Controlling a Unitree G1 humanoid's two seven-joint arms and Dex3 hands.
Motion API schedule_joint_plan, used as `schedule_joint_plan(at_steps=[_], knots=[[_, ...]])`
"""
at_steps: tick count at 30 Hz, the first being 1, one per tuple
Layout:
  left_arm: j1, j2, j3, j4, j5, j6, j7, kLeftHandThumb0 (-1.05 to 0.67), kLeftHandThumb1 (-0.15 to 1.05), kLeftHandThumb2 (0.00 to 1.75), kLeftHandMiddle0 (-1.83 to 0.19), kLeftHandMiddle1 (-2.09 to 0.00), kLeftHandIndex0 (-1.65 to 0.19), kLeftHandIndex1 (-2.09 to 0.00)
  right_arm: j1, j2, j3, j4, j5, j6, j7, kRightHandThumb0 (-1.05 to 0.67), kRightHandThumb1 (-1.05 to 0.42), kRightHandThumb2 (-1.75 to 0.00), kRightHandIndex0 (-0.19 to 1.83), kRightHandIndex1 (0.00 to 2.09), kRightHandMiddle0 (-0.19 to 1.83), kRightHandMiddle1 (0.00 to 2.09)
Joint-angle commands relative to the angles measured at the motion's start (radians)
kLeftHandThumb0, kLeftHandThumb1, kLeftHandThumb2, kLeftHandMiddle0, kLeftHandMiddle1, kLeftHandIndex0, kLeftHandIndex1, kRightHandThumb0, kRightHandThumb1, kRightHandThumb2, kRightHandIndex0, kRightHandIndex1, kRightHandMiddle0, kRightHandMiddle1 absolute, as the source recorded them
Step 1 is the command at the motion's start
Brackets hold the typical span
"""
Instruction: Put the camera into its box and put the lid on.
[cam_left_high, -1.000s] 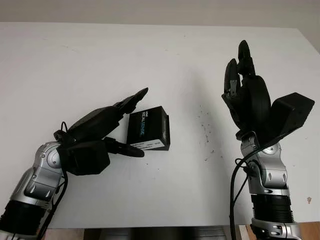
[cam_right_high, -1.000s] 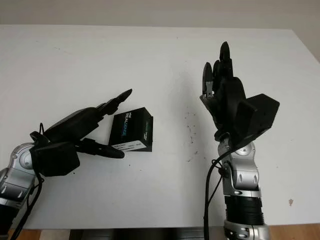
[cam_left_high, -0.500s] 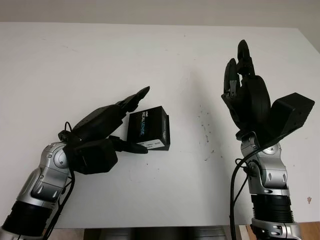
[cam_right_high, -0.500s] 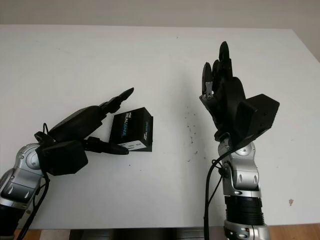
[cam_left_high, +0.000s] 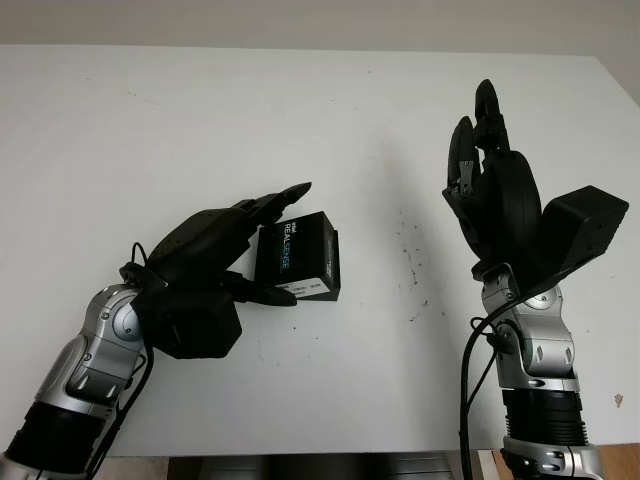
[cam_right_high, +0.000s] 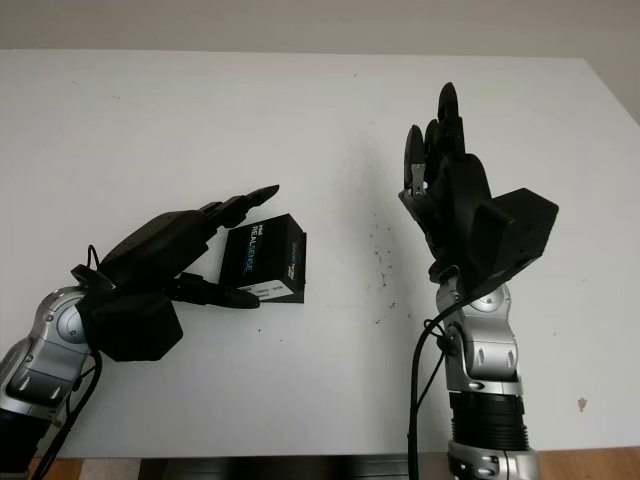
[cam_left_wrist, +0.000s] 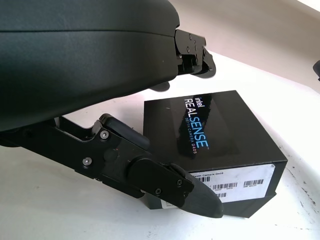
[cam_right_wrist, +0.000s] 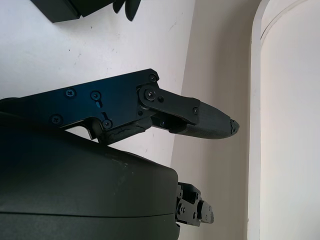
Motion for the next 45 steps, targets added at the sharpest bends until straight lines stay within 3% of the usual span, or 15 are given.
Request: schedule_joint_plan(at_steps=[1, 6, 12, 26, 32, 37, 45], knots=[[0.005, -0.003, -0.004, 0.001, 0.004, 0.0, 0.011, -0.6, 0.84, 0.06, 0.18, -1.06, 0.18, -0.92, 0.011, -0.006, -0.005, -0.003, 0.002, -0.007, 0.004, -0.62, -1.05, -0.65, -0.18, 0.05, -0.18, 0.04], [0.008, -0.013, -0.001, 0.014, -0.004, -0.01, 0.032, -0.59, 0.84, 0.05, 0.14, -1.26, 0.19, -1.16, 0.014, -0.006, -0.002, -0.011, -0.005, -0.001, 0.001, -0.62, -1.05, -0.66, -0.18, 0.05, -0.17, 0.05], [0.01, -0.016, -0.004, 0.018, -0.003, -0.004, 0.041, -0.6, 0.85, 0.06, 0.11, -1.36, 0.19, -1.27, 0.014, -0.006, -0.003, -0.013, -0.001, 0.009, 0.0, -0.62, -1.05, -0.65, -0.19, 0.05, -0.18, 0.05], [0.009, -0.029, -0.01, 0.001, -0.025, 0.06, 0.012, -0.62, 0.87, 0.05, 0.15, -1.25, 0.19, -1.11, 0.02, -0.003, -0.005, -0.018, 0.003, 0.012, -0.001, -0.62, -1.05, -0.64, -0.18, 0.05, -0.18, 0.05], [0.011, -0.054, 0.0, -0.003, -0.065, 0.059, 0.028, -0.47, 0.89, 0.07, 0.07, -1.28, 0.14, -1.12, 0.022, 0.006, -0.003, -0.032, 0.006, 0.035, -0.023, -0.63, -1.05, -0.63, -0.18, 0.06, -0.17, 0.06], [0.006, -0.062, 0.003, 0.002, -0.081, 0.016, 0.054, -0.29, 1.03, 0.07, -0.05, -1.63, 0.05, -1.31, 0.027, 0.012, 0.0, -0.044, 0.009, 0.051, -0.035, -0.62, -1.05, -0.62, -0.16, 0.06, -0.16, 0.06], [0.0, -0.056, 0.001, -0.011, -0.086, 0.004, 0.05, -0.22, 1.05, 0.12, -0.15, -1.85, -0.07, -1.52, 0.029, 0.02, 0.006, -0.061, 0.005, 0.068, -0.049, -0.62, -1.05, -0.61, -0.15, 0.06, -0.14, 0.06]])
